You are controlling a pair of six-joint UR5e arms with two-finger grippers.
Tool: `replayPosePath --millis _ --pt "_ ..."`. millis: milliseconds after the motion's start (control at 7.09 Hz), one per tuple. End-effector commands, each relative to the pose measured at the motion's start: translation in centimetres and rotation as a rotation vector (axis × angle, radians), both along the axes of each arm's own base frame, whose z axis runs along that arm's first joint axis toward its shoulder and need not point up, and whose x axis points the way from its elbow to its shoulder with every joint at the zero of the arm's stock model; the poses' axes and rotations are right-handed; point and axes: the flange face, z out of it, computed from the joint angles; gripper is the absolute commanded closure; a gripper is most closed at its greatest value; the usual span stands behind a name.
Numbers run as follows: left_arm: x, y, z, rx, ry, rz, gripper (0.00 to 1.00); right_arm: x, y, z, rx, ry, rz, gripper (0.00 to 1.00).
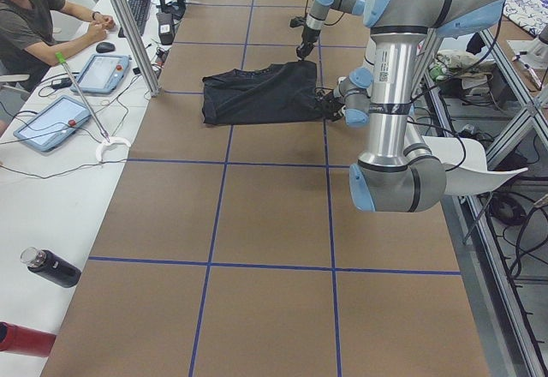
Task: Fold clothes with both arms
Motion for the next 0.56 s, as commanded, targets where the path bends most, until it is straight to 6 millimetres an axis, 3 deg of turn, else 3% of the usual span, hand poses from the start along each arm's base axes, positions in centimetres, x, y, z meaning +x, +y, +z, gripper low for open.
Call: replayPosePath --millis 0,141,423 --pt "0.2 0.07 -0.34 0.001 0.006 0.002 0.39 0.0 0.0 0.0 0.0 0.0 0.0 1.0" --pt "0.26 0.15 -0.27 0.001 0.005 0.003 0.4 0.0 0.0 0.0 0.0 0.0 0.0 1.0" --pt "0.3 0.15 -0.2 -0.001 0.004 0.003 0.89 0.04 0.01 0.17 -0.001 0.003 0.0 1.0"
